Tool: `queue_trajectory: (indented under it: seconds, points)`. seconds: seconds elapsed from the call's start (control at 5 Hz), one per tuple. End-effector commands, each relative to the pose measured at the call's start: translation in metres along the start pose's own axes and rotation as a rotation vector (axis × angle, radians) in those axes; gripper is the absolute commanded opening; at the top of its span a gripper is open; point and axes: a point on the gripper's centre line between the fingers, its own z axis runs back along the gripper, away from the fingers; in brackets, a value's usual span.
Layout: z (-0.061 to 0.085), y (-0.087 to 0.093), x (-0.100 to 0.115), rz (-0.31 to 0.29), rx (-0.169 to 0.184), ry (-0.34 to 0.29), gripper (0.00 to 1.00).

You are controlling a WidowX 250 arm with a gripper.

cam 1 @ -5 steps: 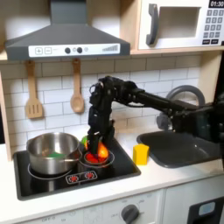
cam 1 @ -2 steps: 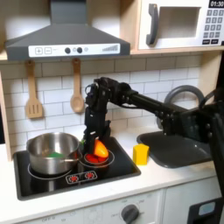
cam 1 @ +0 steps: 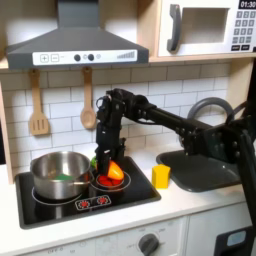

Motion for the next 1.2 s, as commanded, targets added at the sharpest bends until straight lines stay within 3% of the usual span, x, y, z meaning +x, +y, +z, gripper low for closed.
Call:
queue_trajectory:
  seconds: [0.0,0.4,0.6,0.8,1.0]
  points:
    - [0.001,0.0,-0.002,-0.006,-0.003,-0.001,0.0]
    - [0.011,-0.006,-0.007,-0.052,-0.043,-0.001,0.0]
    - [0.007,-0.004,-0.01,-0.084,-0.059,0.017,0.0]
    - [0.016,-0.003,-0.017,-0.108,-0.085,0.01,0.0]
    - [0.018,-0.004,-0.028,-0.17,-0.095,0.008,0.0]
